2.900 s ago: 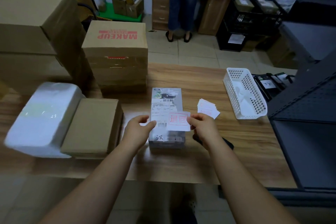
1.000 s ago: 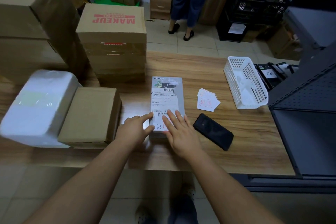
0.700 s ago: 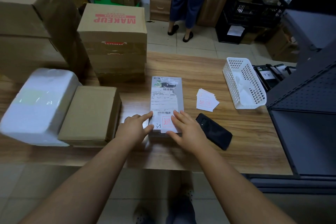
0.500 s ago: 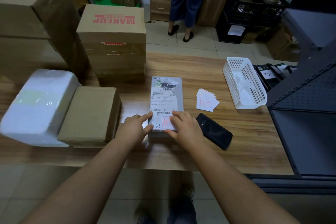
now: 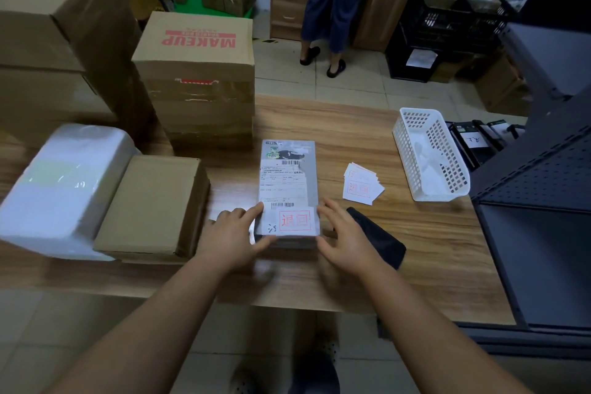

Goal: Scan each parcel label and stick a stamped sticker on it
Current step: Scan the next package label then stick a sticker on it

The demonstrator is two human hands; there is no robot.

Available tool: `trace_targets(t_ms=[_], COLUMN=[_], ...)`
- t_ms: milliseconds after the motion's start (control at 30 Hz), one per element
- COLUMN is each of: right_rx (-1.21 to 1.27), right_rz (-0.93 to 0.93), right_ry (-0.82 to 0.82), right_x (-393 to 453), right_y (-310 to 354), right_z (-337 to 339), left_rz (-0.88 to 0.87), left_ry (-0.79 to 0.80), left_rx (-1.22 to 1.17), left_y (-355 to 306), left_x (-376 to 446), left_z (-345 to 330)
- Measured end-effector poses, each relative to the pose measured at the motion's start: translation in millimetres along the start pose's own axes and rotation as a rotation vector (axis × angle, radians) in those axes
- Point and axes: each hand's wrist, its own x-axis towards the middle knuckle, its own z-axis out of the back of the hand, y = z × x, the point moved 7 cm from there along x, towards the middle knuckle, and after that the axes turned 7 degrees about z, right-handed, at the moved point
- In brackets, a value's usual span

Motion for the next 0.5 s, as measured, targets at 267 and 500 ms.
trace_targets(t_ms=[267, 500], right_rx=[0.083, 0.122], right_rz=[-0.065, -0.086], right_ry=[0.067, 0.209], right_x=[23, 35], right_y=[-12, -31], right_z=[1, -7], left_rz=[0.023, 0.066], left_ry=[-0.05, -0.009], left_rx=[-0.106, -0.409], left_y=[-19, 1], left_x=[7, 8], left_z=[-18, -24])
